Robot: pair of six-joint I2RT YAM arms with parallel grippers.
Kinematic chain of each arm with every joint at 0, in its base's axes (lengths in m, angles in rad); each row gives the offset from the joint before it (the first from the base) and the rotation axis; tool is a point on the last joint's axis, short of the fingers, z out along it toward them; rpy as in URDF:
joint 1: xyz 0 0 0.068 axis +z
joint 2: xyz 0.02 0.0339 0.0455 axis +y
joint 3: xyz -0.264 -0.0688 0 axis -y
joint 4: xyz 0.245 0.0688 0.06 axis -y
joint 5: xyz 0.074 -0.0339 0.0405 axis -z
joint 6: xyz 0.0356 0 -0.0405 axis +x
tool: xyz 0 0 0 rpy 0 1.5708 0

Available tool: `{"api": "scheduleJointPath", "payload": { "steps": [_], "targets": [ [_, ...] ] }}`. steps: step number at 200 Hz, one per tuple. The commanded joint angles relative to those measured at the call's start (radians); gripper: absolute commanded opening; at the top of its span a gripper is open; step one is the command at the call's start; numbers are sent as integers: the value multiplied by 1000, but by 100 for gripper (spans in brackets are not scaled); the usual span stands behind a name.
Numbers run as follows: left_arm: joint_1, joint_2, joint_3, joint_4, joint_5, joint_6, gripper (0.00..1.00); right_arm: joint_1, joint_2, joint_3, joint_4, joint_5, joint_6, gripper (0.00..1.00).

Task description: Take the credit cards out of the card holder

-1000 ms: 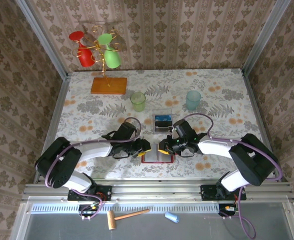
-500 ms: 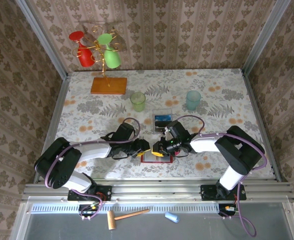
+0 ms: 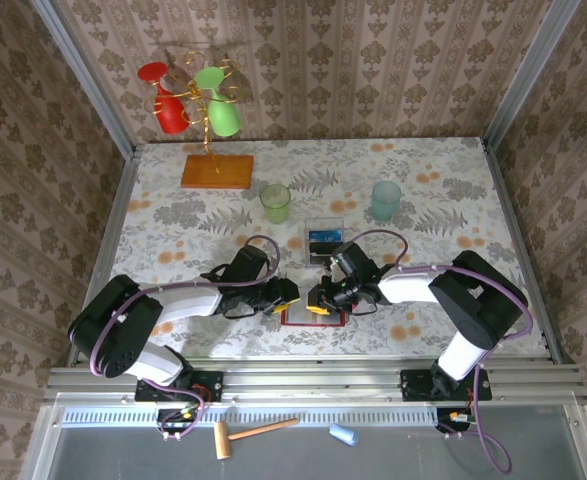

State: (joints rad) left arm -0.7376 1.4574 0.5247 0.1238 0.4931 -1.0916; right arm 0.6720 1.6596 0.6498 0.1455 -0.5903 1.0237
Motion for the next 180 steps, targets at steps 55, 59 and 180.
{"api": "scheduleJointPath", "payload": {
  "steps": [55, 59, 180],
  "targets": [
    [12, 5, -20, -71, -21, 25, 46, -29, -40, -56, -8, 39, -11, 17],
    [12, 6, -20, -70, -19, 23, 46, -30, -40, -59, -4, 37, -10, 17],
    [6, -80, 73, -161, -23, 33, 46, -40, -13, -81, 48, 17, 0, 15]
  ]
}}
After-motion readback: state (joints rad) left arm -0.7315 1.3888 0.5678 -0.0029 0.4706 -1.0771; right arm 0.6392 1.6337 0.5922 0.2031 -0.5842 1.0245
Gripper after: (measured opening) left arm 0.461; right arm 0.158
